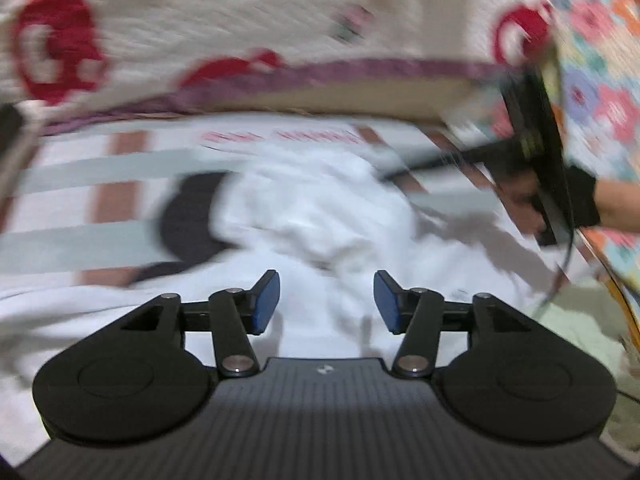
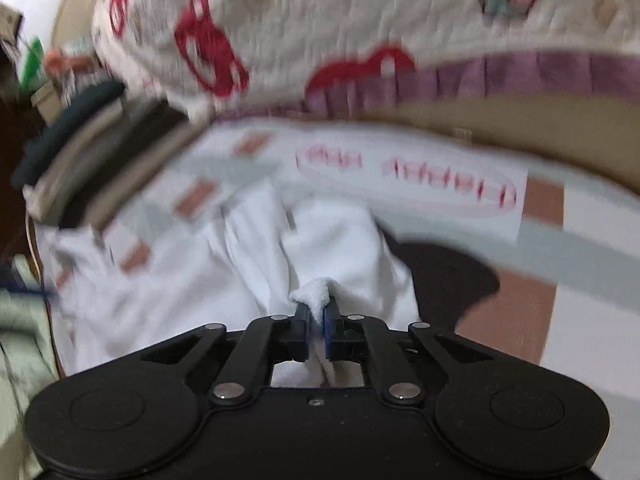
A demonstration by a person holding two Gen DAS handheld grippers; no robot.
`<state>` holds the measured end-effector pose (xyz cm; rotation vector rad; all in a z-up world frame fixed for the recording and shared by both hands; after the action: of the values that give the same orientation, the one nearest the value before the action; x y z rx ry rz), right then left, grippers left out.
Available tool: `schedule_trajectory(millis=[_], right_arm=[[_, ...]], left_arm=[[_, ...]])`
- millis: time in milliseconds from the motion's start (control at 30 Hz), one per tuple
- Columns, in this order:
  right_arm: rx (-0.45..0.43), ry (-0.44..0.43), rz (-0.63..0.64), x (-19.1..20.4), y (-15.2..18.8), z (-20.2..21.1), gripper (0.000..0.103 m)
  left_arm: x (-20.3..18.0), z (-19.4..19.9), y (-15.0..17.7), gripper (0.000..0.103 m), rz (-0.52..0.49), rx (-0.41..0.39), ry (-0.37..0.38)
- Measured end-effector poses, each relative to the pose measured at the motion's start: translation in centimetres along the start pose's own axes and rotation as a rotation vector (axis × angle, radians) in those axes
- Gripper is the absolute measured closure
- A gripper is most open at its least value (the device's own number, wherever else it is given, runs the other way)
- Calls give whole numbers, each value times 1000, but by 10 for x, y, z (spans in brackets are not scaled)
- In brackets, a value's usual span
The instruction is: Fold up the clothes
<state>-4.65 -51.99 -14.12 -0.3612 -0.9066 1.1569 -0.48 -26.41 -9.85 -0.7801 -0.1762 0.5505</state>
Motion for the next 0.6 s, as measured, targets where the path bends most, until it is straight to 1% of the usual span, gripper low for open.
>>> schedule_trajectory(millis=[67, 100, 133, 167, 200, 233, 267, 300, 433, 500, 533, 600], right_arm=[[-82, -1, 2, 10, -13, 17, 97], [-122, -7, -1, 15, -21, 27, 97], [-152, -7, 0, 17, -28, 36, 97], [-164, 2, 5, 16, -32, 41, 97], [-176, 11, 10, 16, -37, 45, 97], [-188, 20, 15, 15, -41, 50, 97], [-201, 28, 20, 14, -45, 55, 97], [-213, 37, 26, 13, -50, 60, 97], [-262, 73, 47, 10, -67, 80, 98], [-287, 90, 57, 8, -76, 90, 99], [-299, 99, 62, 7, -80, 95, 99], [-323, 117, 73, 6, -89, 105, 99]], left_arm=[[-25, -17, 1, 47, -70, 14, 4], [-37, -26, 1, 42, -105, 21, 6], [-50, -35, 1, 40, -139, 28, 9], [-59, -43, 1, 40, -171, 31, 4], [-62, -49, 0, 44, -195, 24, -19], [-64, -54, -1, 70, -213, 18, -37], [-62, -55, -4, 90, -215, 18, -39], [-57, -54, -8, 96, -206, 12, -44], [-10, -31, -33, 96, -35, -69, -108], [20, -14, -44, 96, 73, -114, -130], [36, -6, -49, 96, 132, -134, -130], [57, 6, -52, 96, 238, -142, -82]])
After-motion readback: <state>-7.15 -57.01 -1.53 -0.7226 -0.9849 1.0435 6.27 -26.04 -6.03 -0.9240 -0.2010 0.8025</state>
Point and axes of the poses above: each gripper's, at about its wrist camera, not at the fingertips, and z roughly against the way its jaws point, x to its left, y to its underside, the point moved 5 cm from there along -z, roughly the way its jaws point, and after that the axes turned 11 degrees about -y, right-handed, at the moved point
